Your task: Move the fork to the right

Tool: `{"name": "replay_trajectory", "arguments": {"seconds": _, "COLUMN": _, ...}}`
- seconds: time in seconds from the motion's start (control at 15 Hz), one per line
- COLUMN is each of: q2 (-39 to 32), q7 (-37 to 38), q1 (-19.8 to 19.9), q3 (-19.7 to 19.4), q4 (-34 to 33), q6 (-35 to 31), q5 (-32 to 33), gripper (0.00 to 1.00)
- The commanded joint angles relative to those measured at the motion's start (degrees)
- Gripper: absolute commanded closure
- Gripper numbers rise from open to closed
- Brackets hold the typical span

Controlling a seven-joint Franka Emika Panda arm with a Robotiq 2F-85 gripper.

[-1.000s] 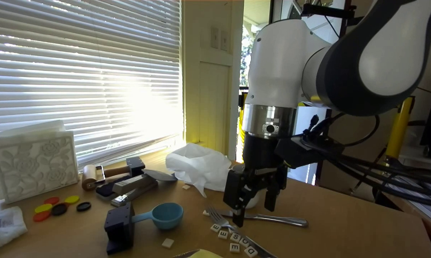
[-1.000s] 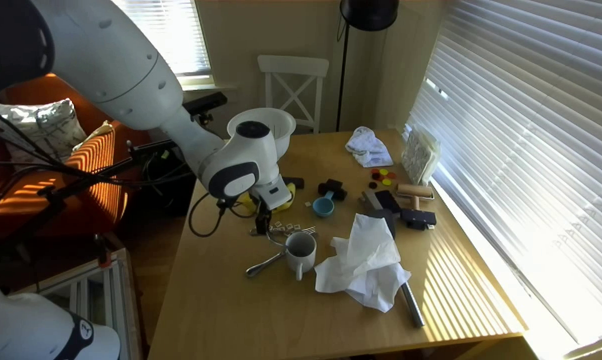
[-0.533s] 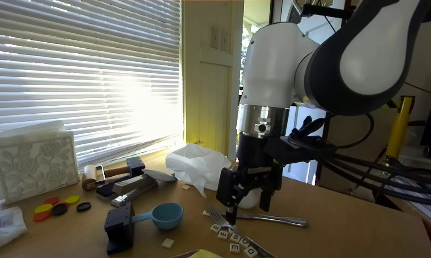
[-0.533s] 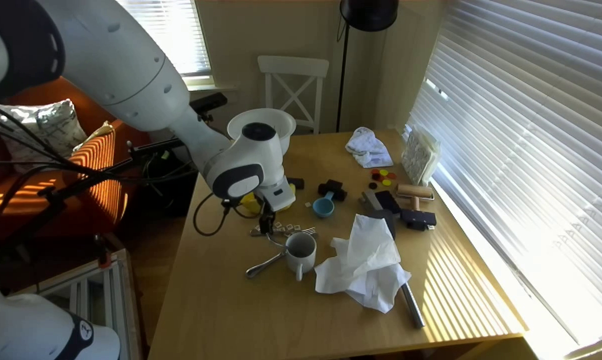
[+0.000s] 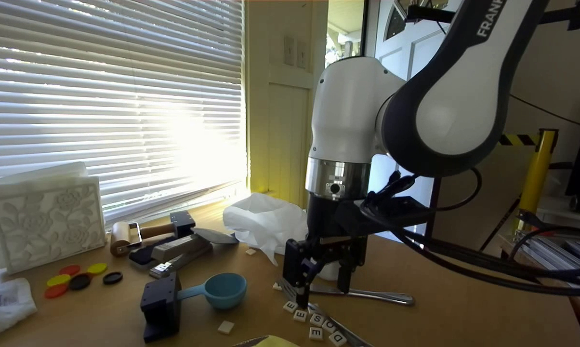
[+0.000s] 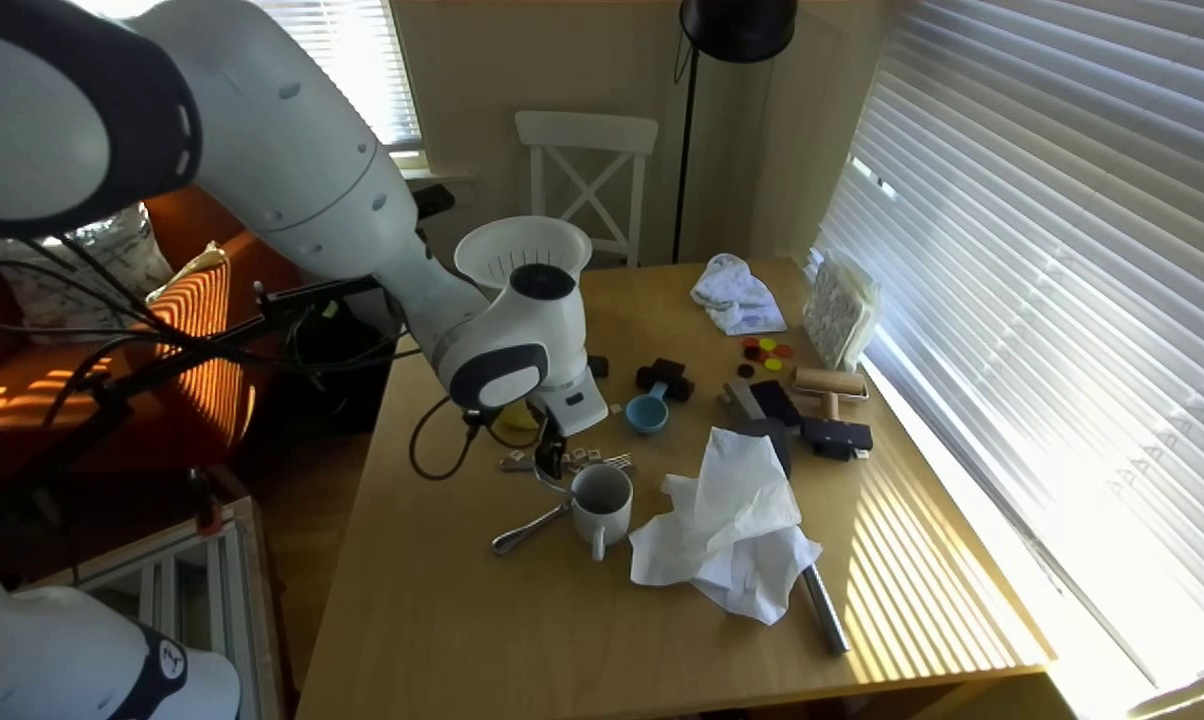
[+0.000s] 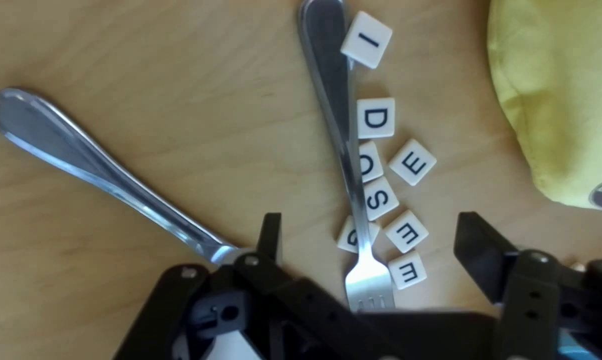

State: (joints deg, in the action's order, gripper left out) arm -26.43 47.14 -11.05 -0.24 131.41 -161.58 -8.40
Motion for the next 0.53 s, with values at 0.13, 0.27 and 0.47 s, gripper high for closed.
{"name": "replay_trajectory", "arguments": {"seconds": 0.13, "q2": -3.41, "q7": -0.84, "q1": -0.49, "q3": -0.57, "q4": -3.08, "q6": 0.35, "q5": -1.03, "gripper": 0.46}}
{"name": "replay_trajectory", "arguments": {"seconds": 0.27, "q2": -3.87, "q7": -0.87, "q1": -0.55, "q3": -0.52, "q4": -3.49, "q6": 0.42, "q5": -1.12, "gripper": 0.48}}
{"name": "replay_trajectory", "arguments": {"seconds": 0.47, "q2": -4.35, "q7": -0.71, "q1": -0.85, "q3": -0.76, "q4": -3.93, "q6": 0.52, "q5": -0.96, "gripper": 0.56}}
